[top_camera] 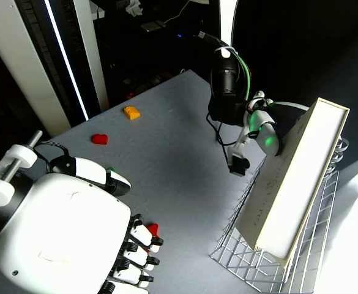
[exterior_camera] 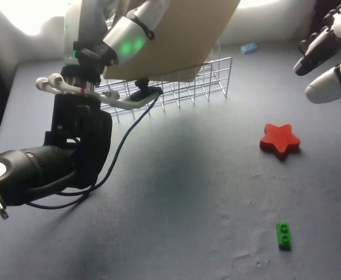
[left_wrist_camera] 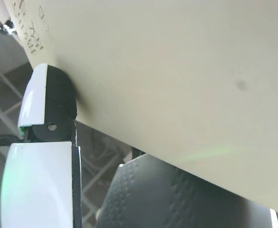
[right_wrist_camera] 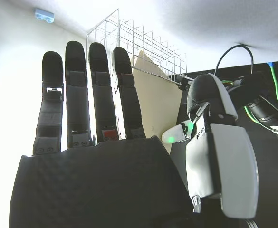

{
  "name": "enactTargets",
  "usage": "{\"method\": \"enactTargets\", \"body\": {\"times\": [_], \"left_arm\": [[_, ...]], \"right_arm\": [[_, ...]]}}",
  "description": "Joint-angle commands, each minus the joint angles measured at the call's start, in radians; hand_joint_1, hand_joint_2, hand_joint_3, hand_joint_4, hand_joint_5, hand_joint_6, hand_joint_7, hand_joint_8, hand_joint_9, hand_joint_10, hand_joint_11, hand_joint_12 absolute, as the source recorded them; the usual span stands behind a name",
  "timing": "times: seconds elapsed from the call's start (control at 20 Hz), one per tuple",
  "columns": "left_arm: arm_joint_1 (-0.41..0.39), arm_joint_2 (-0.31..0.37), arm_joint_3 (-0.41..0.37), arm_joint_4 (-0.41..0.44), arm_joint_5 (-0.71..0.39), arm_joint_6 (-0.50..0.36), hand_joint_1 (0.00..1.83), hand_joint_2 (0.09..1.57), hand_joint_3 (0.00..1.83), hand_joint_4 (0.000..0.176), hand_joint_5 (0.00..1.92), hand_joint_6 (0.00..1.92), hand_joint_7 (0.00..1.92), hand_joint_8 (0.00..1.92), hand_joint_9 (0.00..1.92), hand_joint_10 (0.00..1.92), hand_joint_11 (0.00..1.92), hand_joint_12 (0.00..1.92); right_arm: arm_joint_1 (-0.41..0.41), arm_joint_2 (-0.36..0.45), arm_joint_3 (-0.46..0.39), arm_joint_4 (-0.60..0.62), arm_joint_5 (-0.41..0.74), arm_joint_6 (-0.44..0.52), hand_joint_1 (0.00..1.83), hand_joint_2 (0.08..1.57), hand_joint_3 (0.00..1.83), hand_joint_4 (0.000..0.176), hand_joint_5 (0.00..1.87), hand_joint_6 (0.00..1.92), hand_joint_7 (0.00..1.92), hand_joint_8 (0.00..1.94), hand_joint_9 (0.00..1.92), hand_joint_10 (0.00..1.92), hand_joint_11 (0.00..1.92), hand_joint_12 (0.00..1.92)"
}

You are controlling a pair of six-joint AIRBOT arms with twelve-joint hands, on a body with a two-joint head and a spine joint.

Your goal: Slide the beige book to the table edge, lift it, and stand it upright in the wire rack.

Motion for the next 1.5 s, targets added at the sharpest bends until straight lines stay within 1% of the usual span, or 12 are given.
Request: {"method": "enactTargets", "body": {"times": [0.0,0.15,0.3,0.45,0.7,0.85,0.95,1.0,1.2,1.25,1.4,1.45], "left_arm": [[0.005,0.004,0.001,-0.025,-0.012,0.013,1.32,1.23,0.00,0.000,0.73,1.25,0.75,1.39,0.75,1.51,0.65,1.49],[-0.002,0.003,0.008,-0.058,-0.004,0.013,1.33,1.22,0.00,0.000,0.77,1.22,0.75,1.39,0.75,1.50,0.65,1.48],[-0.007,0.000,0.010,-0.081,-0.011,0.013,1.33,1.22,0.00,0.000,0.74,1.22,0.75,1.39,0.76,1.50,0.67,1.50],[-0.012,-0.001,0.017,-0.080,-0.036,0.013,1.33,1.21,0.00,0.000,0.76,1.19,0.77,1.36,0.78,1.48,0.70,1.49],[-0.030,-0.001,0.029,-0.079,-0.041,0.014,1.33,1.22,0.00,0.000,0.74,1.22,0.76,1.38,0.78,1.47,0.72,1.45],[-0.045,-0.001,0.030,-0.075,-0.060,0.016,1.33,1.21,0.00,0.000,0.73,1.24,0.78,1.33,0.80,1.46,0.74,1.45],[-0.049,0.002,0.031,-0.068,-0.060,0.016,1.33,1.21,0.00,0.000,0.76,1.21,0.78,1.34,0.80,1.44,0.73,1.45],[-0.052,0.004,0.031,-0.066,-0.060,0.016,1.32,1.22,0.00,0.000,0.74,1.26,0.74,1.39,0.77,1.47,0.72,1.45],[-0.076,0.007,0.039,-0.065,-0.069,0.005,1.33,1.21,0.00,0.000,0.75,1.20,0.78,1.35,0.79,1.45,0.73,1.44],[-0.080,0.006,0.043,-0.065,-0.073,0.001,1.33,1.21,0.00,0.000,0.73,1.23,0.79,1.34,0.79,1.45,0.73,1.45],[-0.072,0.005,0.047,-0.066,-0.074,0.000,1.33,1.21,0.00,0.000,0.74,1.21,0.78,1.35,0.79,1.47,0.71,1.47],[-0.065,0.006,0.045,-0.066,-0.073,0.001,1.33,1.23,0.00,0.000,0.69,1.26,0.75,1.39,0.77,1.50,0.70,1.49]], "right_arm": [[0.004,0.008,0.001,-0.034,-0.080,0.004,0.17,1.16,0.00,0.000,0.46,0.00,0.48,0.00,0.47,0.00,0.05,1.01],[0.004,0.008,0.001,-0.034,-0.078,0.004,0.17,1.16,0.00,0.000,0.46,0.00,0.47,0.00,0.47,0.00,0.05,1.02],[0.003,0.008,0.001,-0.034,-0.078,0.007,0.18,1.15,0.00,0.000,0.46,0.00,0.48,0.00,0.47,0.00,0.05,1.02],[0.002,0.008,0.001,-0.034,-0.078,0.007,0.17,1.16,0.00,0.000,0.44,0.00,0.47,0.00,0.46,0.00,0.02,1.01],[0.002,0.008,0.001,-0.034,-0.078,0.007,0.17,1.16,0.00,0.000,0.44,0.00,0.47,0.00,0.47,0.00,0.03,1.02],[0.001,0.008,0.001,-0.034,-0.077,0.008,0.16,1.17,0.00,0.000,0.42,0.00,0.46,0.00,0.46,0.00,0.04,1.01],[0.001,0.008,0.001,-0.034,-0.073,0.009,0.15,1.16,0.00,0.000,0.45,0.01,0.49,0.01,0.49,0.01,0.06,1.01],[0.001,0.008,0.001,-0.034,-0.072,0.009,0.15,1.16,0.00,0.000,0.44,0.01,0.48,0.01,0.48,0.01,0.06,1.01],[0.001,0.008,0.001,-0.034,-0.070,0.010,0.16,1.16,0.00,0.000,0.43,0.00,0.46,0.00,0.46,0.00,0.03,1.00],[0.001,0.007,0.001,-0.034,-0.070,0.010,0.15,1.16,0.00,0.000,0.44,0.00,0.47,0.00,0.47,0.00,0.04,1.01],[0.002,0.005,0.001,-0.034,-0.068,0.010,0.18,1.15,0.00,0.000,0.43,0.00,0.46,0.00,0.46,0.00,0.04,1.00],[0.002,0.003,0.001,-0.034,-0.068,0.010,0.17,1.15,0.00,0.000,0.43,0.00,0.46,0.00,0.46,0.00,0.03,1.00]]}}
